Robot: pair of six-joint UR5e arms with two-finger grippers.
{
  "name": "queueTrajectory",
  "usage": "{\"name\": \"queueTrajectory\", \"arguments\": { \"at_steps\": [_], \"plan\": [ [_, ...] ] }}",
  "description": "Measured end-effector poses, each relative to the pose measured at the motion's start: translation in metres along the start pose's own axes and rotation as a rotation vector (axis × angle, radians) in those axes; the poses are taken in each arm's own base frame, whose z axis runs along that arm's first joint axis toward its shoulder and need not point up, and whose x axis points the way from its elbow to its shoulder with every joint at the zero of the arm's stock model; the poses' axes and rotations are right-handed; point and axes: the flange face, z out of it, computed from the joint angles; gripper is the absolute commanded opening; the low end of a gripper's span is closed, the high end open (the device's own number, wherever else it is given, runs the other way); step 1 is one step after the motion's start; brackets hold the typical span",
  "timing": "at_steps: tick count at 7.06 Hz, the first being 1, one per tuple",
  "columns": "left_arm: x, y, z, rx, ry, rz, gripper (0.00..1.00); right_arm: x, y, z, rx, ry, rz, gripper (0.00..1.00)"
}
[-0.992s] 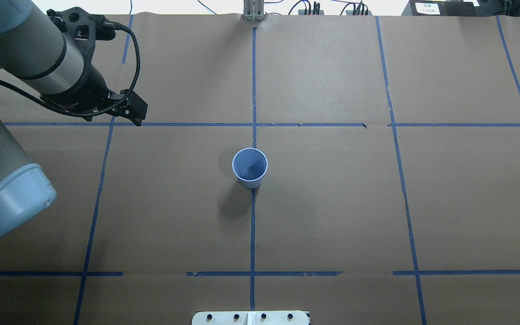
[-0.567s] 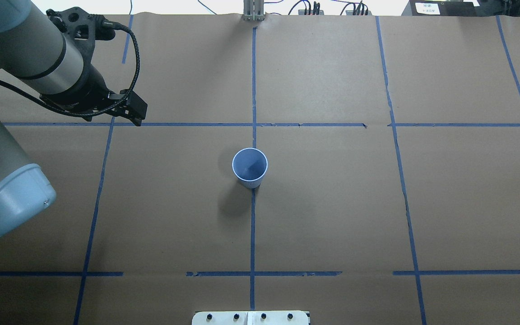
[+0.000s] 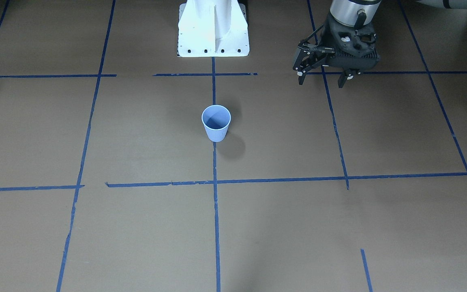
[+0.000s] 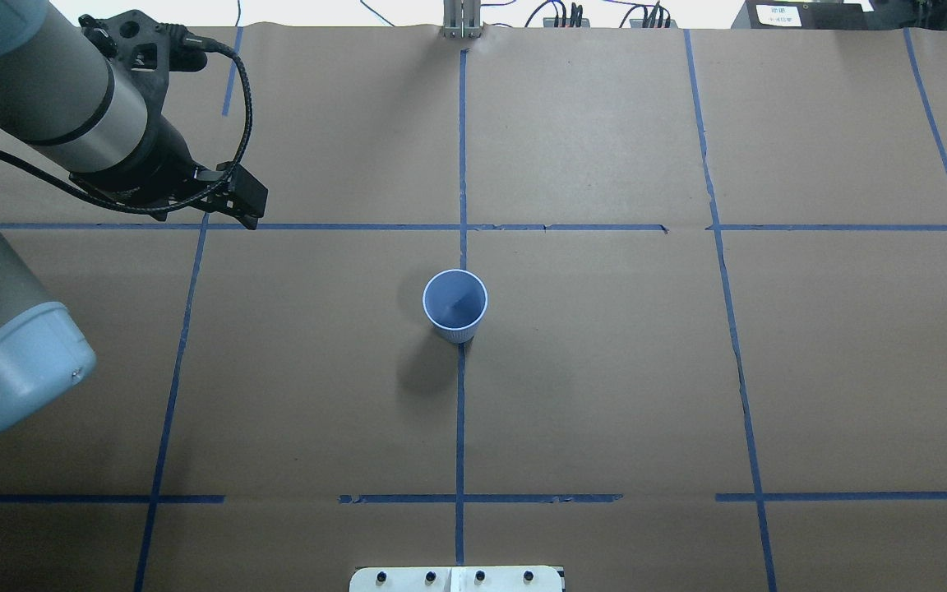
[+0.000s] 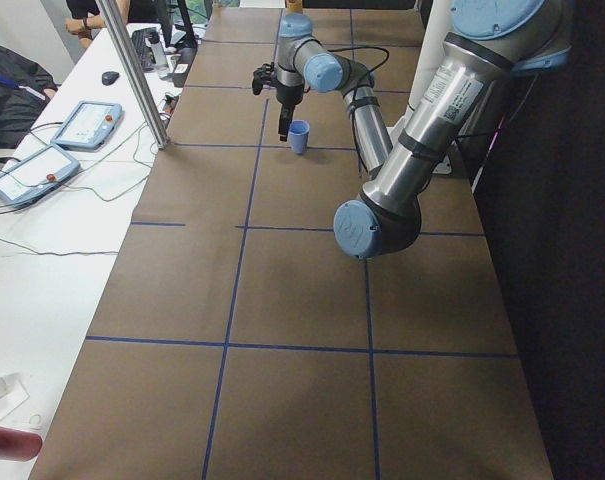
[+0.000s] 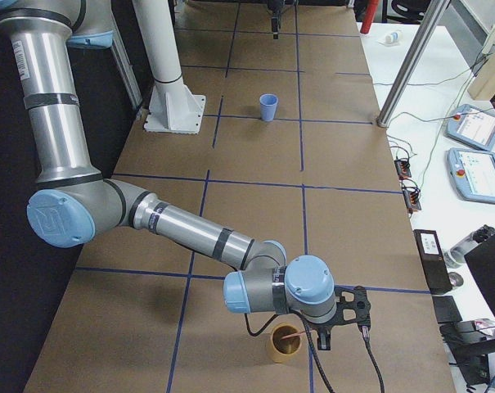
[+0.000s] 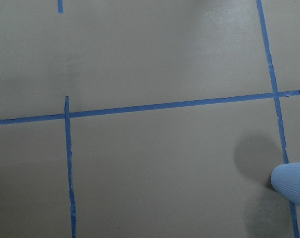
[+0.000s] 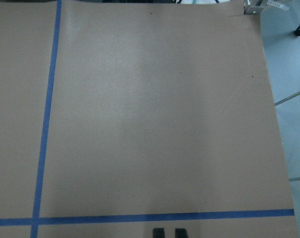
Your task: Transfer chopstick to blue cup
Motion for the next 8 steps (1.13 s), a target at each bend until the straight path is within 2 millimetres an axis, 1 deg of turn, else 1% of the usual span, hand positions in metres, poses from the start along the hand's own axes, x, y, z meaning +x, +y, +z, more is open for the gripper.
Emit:
{"name": "queueTrajectory", "arguments": {
  "at_steps": [2,3,4,5,6,7,8],
  "plan": [
    [-0.005,0.006,-0.001,-0.001,0.002,0.0,1.0,0.009,-0.005,-0.048,0.053,0.005,0.03,0.0],
    [-0.006,0.008,-0.002,0.0,0.003,0.0,1.0,0.002,-0.01,-0.069,0.04,0.001,0.036,0.0],
    [-0.007,0.009,-0.003,0.001,0.003,0.001,1.0,-0.012,-0.017,-0.089,-0.003,0.0,0.037,0.0],
    [-0.009,0.009,-0.003,0.001,0.002,0.001,1.0,-0.029,-0.028,-0.111,-0.058,0.002,0.022,0.0],
    [-0.012,0.007,-0.005,0.006,0.0,-0.001,1.0,-0.048,-0.05,-0.135,-0.103,0.002,0.007,0.0],
    [-0.023,0.004,-0.007,0.013,-0.011,0.0,1.0,-0.078,-0.082,-0.164,-0.144,-0.002,0.006,0.0],
    [-0.042,0.0,-0.006,0.014,-0.033,0.024,1.0,-0.129,-0.117,-0.191,-0.187,-0.002,-0.001,0.0]
  ]
}}
